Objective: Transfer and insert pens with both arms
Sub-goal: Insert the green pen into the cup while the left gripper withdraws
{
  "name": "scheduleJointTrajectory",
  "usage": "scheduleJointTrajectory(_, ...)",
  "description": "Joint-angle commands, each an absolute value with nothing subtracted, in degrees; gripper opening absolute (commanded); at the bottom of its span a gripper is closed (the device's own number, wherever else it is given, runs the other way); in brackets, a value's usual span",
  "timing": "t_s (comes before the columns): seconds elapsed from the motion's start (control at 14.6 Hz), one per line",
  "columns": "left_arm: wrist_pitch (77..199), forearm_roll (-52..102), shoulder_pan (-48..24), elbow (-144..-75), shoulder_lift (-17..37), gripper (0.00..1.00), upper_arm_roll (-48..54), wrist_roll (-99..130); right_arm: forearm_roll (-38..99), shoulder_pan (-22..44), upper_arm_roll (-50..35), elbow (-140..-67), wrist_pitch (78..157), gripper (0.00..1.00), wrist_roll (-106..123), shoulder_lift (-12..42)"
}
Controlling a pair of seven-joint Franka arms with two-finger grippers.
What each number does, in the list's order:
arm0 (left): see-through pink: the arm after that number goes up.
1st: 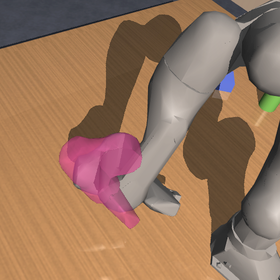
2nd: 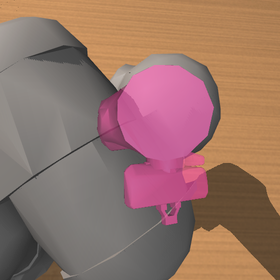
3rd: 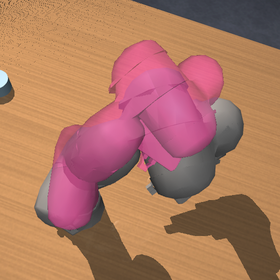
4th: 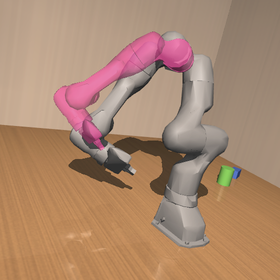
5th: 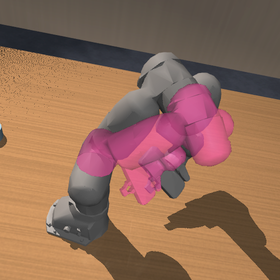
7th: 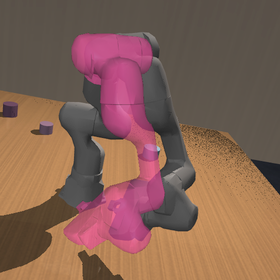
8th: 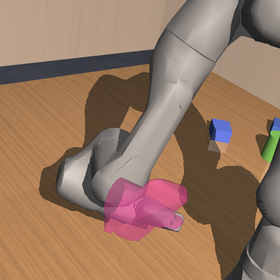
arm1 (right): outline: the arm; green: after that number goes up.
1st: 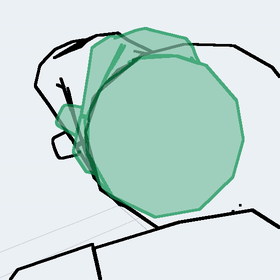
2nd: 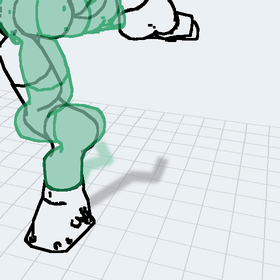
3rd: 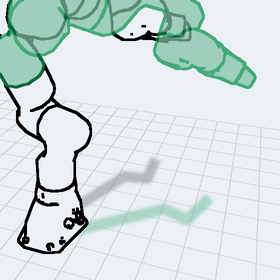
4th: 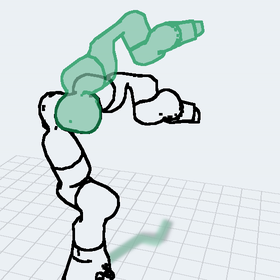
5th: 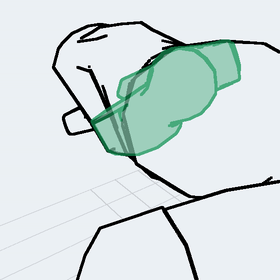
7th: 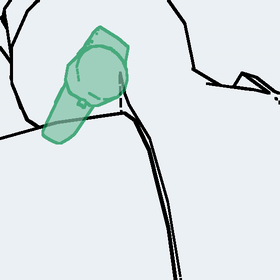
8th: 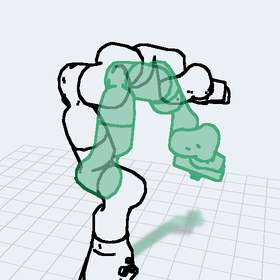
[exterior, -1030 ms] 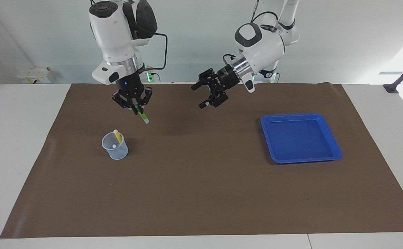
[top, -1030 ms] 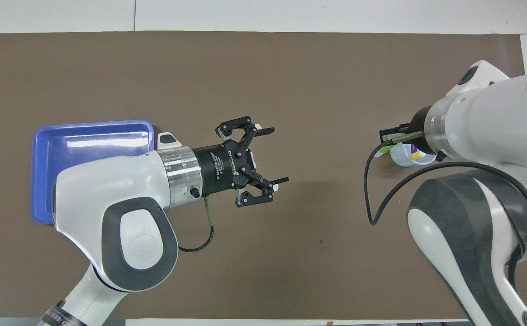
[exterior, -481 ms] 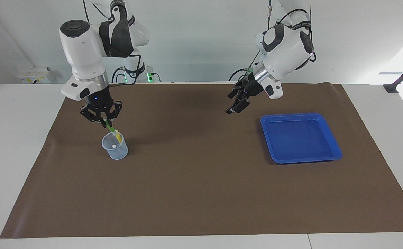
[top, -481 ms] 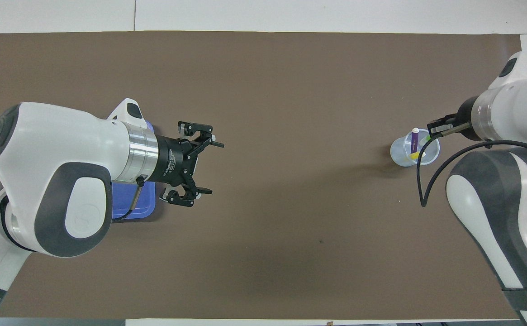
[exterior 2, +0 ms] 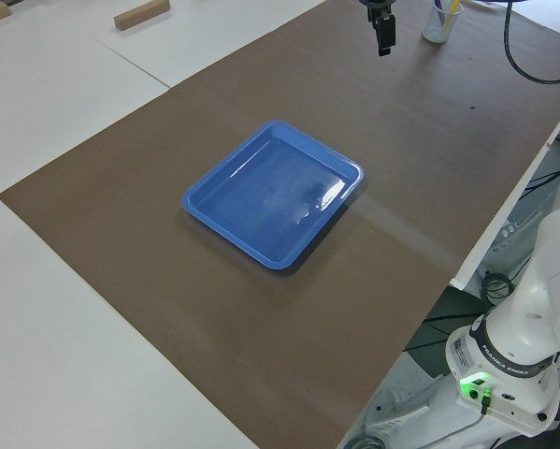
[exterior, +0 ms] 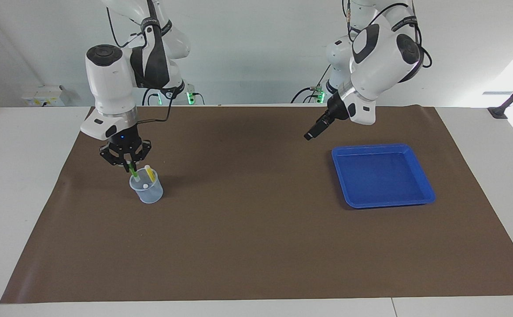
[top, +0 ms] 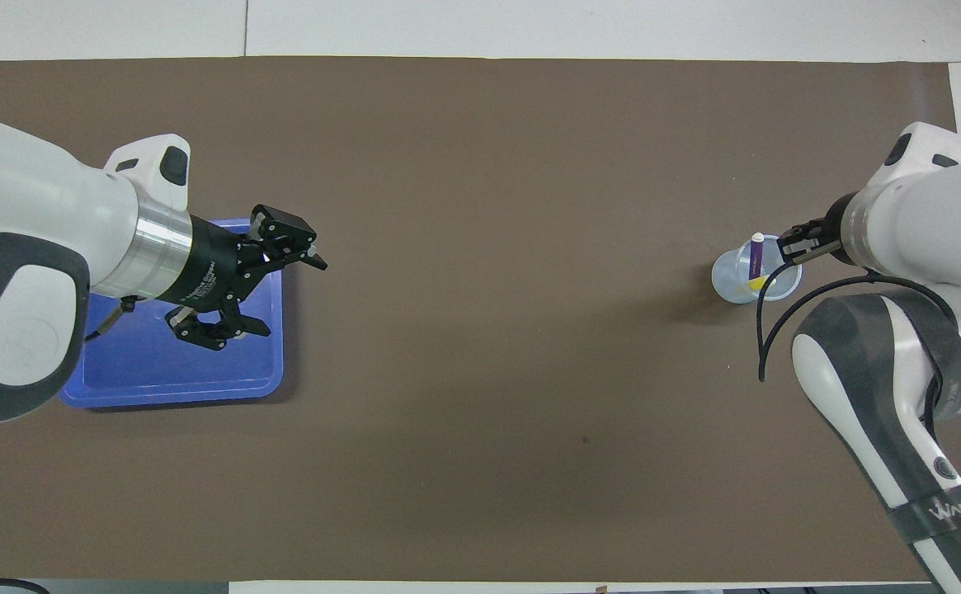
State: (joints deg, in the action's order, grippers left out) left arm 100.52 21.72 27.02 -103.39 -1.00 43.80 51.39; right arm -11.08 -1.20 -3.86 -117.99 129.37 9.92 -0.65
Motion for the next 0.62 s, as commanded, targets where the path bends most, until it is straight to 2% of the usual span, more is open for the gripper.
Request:
scheduleJointTrajectory(0.0,97.0,15.0,27.5,-99.6,1.3,1.00,43.2,44.2,-12.1,-1.7,-3.6,-121.8,133.2,0.00,10.7,-1.3)
scheduleJointTrajectory(0.14,96.5,13.3,22.8,-98.6,1.1,1.00,36.4,38.8,-12.1,-1.8,-3.5,-123.2,134.1,0.00,10.6,-0.7)
scheduleJointTrajectory(0.34,89.6,11.1,7.0,-93.6,1.1,1.00,17.6,29.9,-12.0,-1.8,-2.6,-125.2,138.8,0.00,10.5,0.3)
scheduleJointTrajectory(0.55,79.2,4.0,0.9,-86.9,1.3,1.00,10.2,17.9,-11.3,-1.8,-2.1,-125.4,139.7,0.00,10.3,0.8)
